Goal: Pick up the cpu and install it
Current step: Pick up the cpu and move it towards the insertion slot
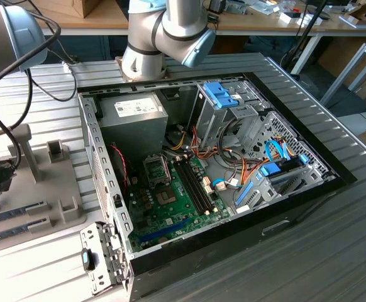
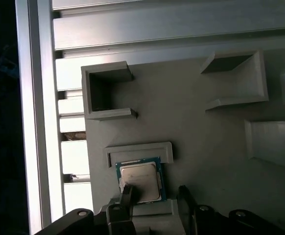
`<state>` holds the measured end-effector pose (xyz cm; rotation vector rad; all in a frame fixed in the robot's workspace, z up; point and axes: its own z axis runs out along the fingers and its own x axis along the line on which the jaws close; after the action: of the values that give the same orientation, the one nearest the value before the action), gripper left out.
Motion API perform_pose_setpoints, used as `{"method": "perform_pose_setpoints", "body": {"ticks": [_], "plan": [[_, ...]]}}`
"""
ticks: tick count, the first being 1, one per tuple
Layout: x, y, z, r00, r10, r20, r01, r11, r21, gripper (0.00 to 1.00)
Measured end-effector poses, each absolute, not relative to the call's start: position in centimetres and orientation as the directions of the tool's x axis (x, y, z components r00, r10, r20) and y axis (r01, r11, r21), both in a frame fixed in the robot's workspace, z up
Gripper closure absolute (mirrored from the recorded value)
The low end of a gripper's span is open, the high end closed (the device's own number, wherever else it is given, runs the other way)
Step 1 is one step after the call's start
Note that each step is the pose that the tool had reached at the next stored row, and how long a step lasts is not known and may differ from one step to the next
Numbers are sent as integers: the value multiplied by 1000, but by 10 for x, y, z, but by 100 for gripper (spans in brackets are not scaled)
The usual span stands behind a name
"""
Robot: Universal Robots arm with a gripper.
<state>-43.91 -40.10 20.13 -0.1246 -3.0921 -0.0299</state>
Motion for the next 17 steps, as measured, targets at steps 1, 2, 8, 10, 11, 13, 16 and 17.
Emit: {"method": "perform_pose_setpoints", "body": {"ticks": [1, 2, 8, 10, 11, 13, 16, 17], "plan": [[-439, -401, 202, -996, 80, 47, 81, 997, 19, 51], [-440, -401, 203, -996, 80, 47, 81, 997, 20, 51], [-444, -401, 203, -996, 80, 48, 81, 996, 25, 51], [-444, -401, 203, -996, 80, 48, 81, 996, 27, 51], [-444, -401, 203, -996, 80, 48, 81, 996, 28, 49], [-444, -401, 203, -996, 79, 48, 81, 996, 30, 49], [-444, -401, 203, -996, 76, 48, 78, 996, 31, 43], [-444, -401, 202, -997, 67, 48, 69, 997, 30, 43]]}}
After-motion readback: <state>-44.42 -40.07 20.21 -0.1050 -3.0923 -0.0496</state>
